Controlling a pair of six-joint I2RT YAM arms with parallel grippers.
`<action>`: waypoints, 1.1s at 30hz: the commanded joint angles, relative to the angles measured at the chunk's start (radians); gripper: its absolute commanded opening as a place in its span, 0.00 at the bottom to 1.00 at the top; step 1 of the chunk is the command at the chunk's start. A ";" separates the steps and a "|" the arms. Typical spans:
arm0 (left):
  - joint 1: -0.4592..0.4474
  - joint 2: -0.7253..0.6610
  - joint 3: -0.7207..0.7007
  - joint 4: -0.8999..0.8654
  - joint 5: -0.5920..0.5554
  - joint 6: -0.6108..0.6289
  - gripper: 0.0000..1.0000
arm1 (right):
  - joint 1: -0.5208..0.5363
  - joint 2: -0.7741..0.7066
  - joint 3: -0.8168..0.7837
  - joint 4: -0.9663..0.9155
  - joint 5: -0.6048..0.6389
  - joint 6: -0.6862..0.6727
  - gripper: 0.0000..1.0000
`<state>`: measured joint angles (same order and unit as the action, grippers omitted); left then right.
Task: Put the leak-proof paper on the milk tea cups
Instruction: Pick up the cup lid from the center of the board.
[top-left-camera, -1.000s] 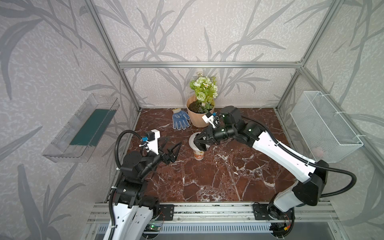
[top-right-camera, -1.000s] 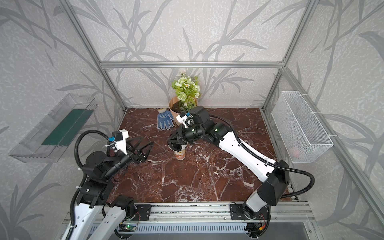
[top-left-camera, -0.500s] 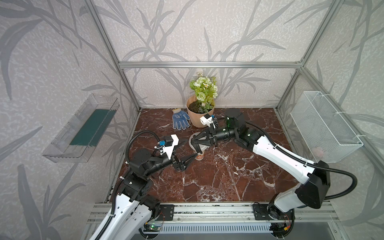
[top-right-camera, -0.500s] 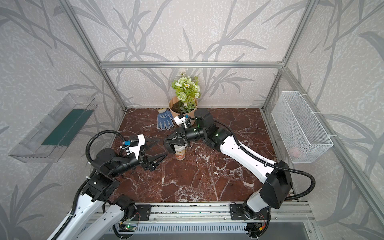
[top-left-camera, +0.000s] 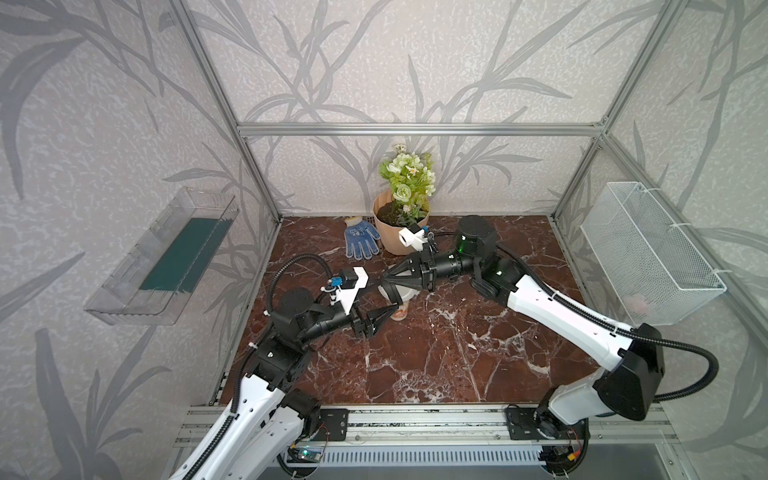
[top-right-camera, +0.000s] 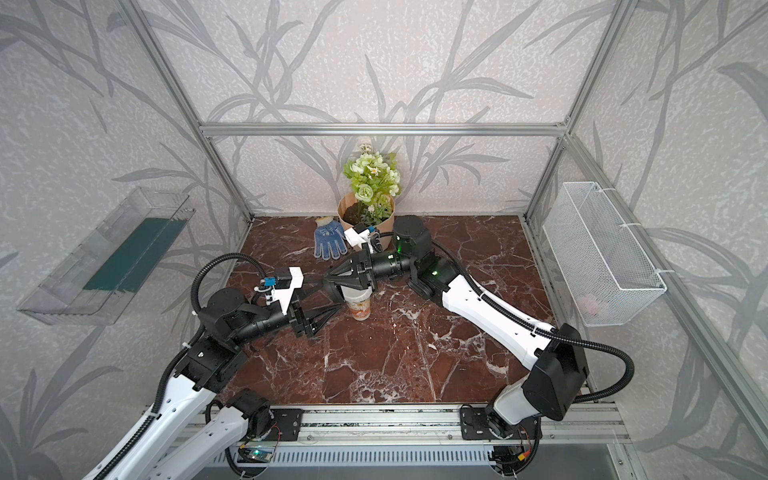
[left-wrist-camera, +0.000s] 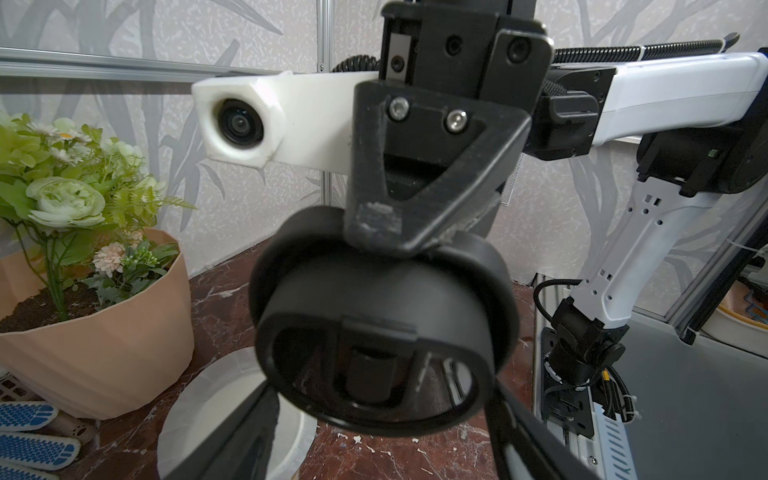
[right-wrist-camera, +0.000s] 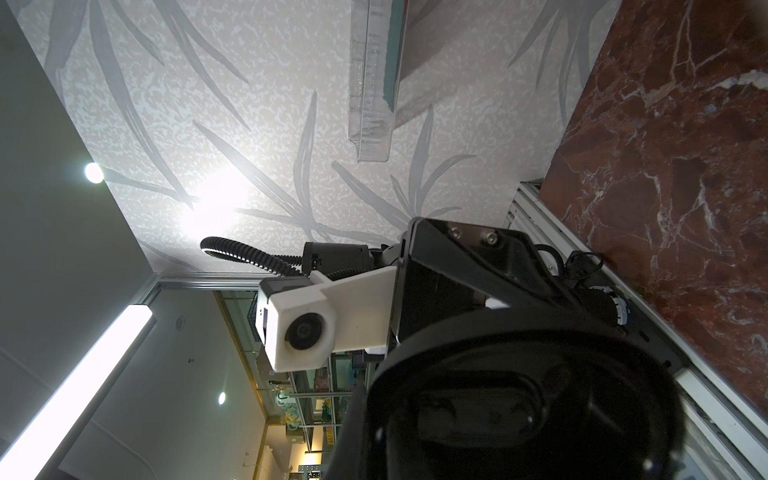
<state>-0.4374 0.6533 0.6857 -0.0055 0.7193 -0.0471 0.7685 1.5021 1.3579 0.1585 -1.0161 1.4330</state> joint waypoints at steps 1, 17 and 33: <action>-0.004 -0.005 0.038 0.030 0.026 0.030 0.77 | 0.009 -0.012 -0.009 0.047 -0.025 0.012 0.00; -0.004 0.003 0.032 0.094 0.047 -0.013 0.77 | 0.020 -0.004 -0.032 0.026 -0.048 -0.002 0.00; -0.004 -0.048 0.098 -0.223 -0.223 -0.012 0.34 | -0.119 -0.116 0.002 -0.325 0.126 -0.296 0.51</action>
<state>-0.4381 0.6281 0.7101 -0.1238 0.6254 -0.0616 0.7109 1.4593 1.3247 0.0467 -0.9745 1.3231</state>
